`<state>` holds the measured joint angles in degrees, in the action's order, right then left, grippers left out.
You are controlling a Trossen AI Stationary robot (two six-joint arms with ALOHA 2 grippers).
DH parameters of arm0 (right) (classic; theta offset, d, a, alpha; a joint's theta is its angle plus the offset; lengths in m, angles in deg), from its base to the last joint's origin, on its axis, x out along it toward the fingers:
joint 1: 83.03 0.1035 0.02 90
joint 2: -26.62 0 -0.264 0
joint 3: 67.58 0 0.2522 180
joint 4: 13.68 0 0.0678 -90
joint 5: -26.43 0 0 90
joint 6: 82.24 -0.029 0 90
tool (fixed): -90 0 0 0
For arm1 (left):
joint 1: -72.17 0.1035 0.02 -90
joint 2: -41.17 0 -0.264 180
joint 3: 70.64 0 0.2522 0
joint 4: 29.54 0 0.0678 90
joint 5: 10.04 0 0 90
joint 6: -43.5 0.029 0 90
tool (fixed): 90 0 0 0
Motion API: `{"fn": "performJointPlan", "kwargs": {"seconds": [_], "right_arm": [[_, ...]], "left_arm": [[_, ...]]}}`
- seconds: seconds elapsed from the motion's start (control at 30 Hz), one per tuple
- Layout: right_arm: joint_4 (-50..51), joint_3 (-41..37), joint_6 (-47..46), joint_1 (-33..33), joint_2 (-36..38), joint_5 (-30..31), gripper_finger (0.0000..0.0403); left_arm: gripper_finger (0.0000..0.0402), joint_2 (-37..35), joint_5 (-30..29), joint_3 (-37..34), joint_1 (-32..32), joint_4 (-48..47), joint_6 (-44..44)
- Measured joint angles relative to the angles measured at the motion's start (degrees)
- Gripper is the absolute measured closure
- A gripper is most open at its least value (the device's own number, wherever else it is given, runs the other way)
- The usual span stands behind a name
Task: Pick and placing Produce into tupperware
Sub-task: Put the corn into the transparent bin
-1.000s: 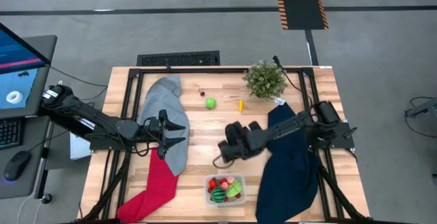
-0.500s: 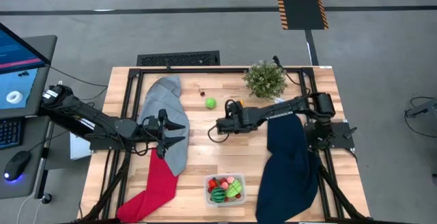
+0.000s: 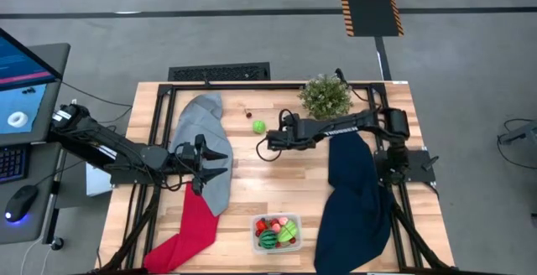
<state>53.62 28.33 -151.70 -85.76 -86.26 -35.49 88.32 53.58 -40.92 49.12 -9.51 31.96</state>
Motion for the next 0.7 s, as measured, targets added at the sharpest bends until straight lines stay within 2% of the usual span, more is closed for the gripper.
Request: {"fn": "performJointPlan", "kwargs": {"seconds": [0.1,0.3,0.7], "right_arm": [[-0.4,0.1,0.0,-1.2,-0.6,0.0,0.0222],[-0.8,0.0,2.0,-4.1,-2.9,-5.6,0.0231],[-2.6,0.0,5.0,-6.3,-3.7,-5.4,0.0232]], "left_arm": [[0.02,0.0,0.0,0.0,0.0,0.0,-0.8],[0.02,0.0,0.1,0.0,0.0,0.0,-1.3],[0.02,0.0,0.6,0.0,0.0,-0.1,-1.7]]}}
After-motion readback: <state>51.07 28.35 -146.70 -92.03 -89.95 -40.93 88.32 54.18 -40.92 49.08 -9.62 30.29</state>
